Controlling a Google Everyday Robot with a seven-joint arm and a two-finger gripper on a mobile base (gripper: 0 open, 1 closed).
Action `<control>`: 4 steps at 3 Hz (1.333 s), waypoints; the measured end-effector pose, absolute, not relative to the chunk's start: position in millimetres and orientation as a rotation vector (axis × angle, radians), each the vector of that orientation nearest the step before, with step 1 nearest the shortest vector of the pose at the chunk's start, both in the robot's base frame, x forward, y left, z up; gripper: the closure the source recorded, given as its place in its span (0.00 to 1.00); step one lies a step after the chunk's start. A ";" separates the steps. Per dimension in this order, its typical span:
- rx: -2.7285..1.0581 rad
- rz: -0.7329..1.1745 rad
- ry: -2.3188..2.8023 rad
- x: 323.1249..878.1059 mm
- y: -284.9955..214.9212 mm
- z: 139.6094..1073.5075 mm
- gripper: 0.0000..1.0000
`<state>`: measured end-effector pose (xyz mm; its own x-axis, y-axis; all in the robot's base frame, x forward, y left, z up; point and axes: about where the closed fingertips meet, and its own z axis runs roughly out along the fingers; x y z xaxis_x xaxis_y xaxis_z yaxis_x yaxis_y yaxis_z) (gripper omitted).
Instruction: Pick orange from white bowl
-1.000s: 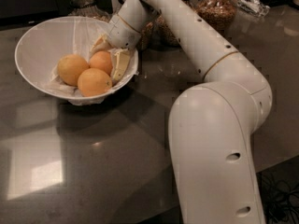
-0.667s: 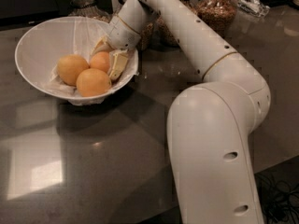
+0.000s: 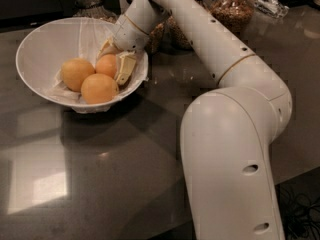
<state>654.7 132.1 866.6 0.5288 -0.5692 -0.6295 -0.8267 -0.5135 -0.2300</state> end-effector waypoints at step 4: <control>-1.973 0.582 0.942 626.4 100.5 968.7 1.00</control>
Offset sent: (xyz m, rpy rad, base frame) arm -0.0261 -0.0380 0.1041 0.1108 -0.1804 -0.0824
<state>626.4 100.5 968.7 0.6080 -0.3965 -0.6879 -0.7926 -0.3539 -0.4965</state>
